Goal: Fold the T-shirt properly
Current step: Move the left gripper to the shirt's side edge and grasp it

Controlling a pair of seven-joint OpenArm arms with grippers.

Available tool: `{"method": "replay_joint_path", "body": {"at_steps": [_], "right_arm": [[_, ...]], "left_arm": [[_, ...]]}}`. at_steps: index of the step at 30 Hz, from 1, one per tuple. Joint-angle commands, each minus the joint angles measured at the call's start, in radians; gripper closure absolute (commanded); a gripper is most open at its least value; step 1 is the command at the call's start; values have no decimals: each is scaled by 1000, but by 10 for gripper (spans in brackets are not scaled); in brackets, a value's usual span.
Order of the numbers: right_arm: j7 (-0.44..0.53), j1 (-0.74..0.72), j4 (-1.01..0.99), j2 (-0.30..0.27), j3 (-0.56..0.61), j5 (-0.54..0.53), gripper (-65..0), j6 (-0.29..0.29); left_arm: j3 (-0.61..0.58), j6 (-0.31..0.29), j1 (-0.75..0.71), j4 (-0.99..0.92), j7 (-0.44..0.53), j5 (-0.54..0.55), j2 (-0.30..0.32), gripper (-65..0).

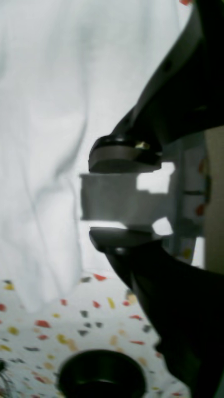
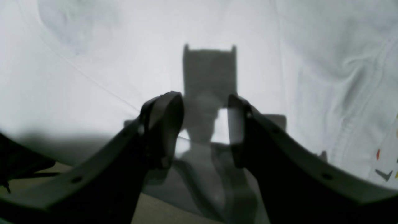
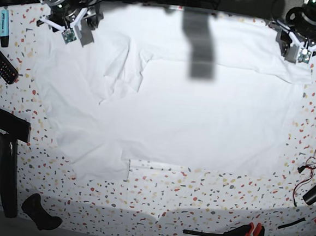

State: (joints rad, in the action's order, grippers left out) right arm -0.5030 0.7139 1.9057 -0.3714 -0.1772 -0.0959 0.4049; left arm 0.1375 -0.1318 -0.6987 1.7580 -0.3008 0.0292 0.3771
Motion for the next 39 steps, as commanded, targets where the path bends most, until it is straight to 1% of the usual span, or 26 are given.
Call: {"method": "replay_joint_path", "body": {"at_steps": [1,5,13,18,24,26,29,35,39], "right_arm": [[-6,10,15,-11,-8,14,-272,-1],[-2,1,15,-11,-8,14,-272,-10],[-2,-5,15,-11,-8,23,-272,-66],[6,-5,15,-11,-8,91,-272,-99],[7,-50,15,-11,-8,92,-272,-99],[-4,-76,15,-10,-8,79,-272,-99],[-11,-100,15,-10,-8,59,-272,-98],[-18,-99,15,-10,-8,59,-272,-98],[-9,-102,15,-10,-8,59,-272,-99]], "left_arm": [[6,5,-16,7,-11,-13,11,-279],[6,5,-13,9,-13,-14,11,-279],[6,5,-22,9,-48,-14,11,-279],[6,5,-45,9,-47,-14,11,-279],[6,5,-47,12,-66,-10,11,-279],[6,5,-50,22,-86,-11,11,-279],[6,5,-58,42,-88,-10,11,-279],[6,5,-98,96,-88,-10,11,-279],[6,5,-93,114,-88,-11,11,-279]]}}
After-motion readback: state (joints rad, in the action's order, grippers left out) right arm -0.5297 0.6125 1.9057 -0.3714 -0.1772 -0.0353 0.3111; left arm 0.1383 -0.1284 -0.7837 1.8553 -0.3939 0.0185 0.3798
